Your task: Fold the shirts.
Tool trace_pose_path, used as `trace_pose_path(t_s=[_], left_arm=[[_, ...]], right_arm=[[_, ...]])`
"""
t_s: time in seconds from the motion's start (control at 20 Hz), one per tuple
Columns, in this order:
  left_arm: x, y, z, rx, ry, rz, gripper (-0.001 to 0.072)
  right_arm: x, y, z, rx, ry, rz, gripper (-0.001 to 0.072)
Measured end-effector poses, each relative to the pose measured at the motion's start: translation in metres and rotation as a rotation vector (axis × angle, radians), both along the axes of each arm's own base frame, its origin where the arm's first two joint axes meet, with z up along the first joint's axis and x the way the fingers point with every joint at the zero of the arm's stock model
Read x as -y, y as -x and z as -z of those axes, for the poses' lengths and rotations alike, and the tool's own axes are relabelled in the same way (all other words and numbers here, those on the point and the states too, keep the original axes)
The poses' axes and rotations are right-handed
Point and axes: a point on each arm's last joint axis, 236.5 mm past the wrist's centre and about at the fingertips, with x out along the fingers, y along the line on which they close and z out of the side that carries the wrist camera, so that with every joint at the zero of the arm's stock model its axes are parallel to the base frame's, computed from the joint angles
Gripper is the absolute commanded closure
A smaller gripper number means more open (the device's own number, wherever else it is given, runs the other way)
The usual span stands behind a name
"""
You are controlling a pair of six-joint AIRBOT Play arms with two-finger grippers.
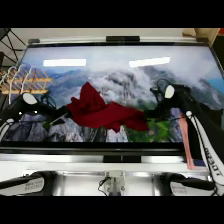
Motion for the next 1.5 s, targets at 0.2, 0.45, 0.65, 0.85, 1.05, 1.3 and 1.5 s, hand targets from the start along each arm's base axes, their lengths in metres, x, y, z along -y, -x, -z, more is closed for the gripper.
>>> trace_pose_path(t_s=[0.2, 0.45, 0.65, 0.85, 1.05, 1.3, 1.5], left_arm=[[0.019, -0.011, 0.021, 0.013, 0.037, -0.049, 0.0485], [0.025, -0.021, 0.026, 0.048, 0.039, -0.037, 0.0678], [0.028, -0.047, -0.009, 0.179, 0.038, 0.015, 0.0678], [0.026, -0.086, -0.091, 0.419, 0.011, 0.071, 0.0678], [0.025, -0.11, -0.243, 0.797, -0.026, 0.125, 0.0678], [0.02, -0.047, -0.498, 1.38, -0.056, 0.116, 0.0678], [0.013, 0.054, -0.615, 1.686, -0.07, 0.093, 0.0678]], right_arm=[[-0.009, -0.001, 0.021, -0.037, -0.033, -0.003, 0.0027], [-0.039, 0.002, 0.036, -0.107, -0.156, 0.032, 0.0234], [-0.06, 0.002, 0.043, -0.138, -0.242, 0.073, 0.0626], [-0.058, -0.024, 0.011, 0.0, -0.239, 0.046, 0.0626], [-0.039, -0.07, -0.101, 0.362, -0.174, -0.076, 0.0626], [-0.019, -0.08, -0.339, 1.053, -0.149, -0.103, 0.0626], [-0.005, -0.012, -0.481, 1.463, -0.203, -0.051, 0.0626]])
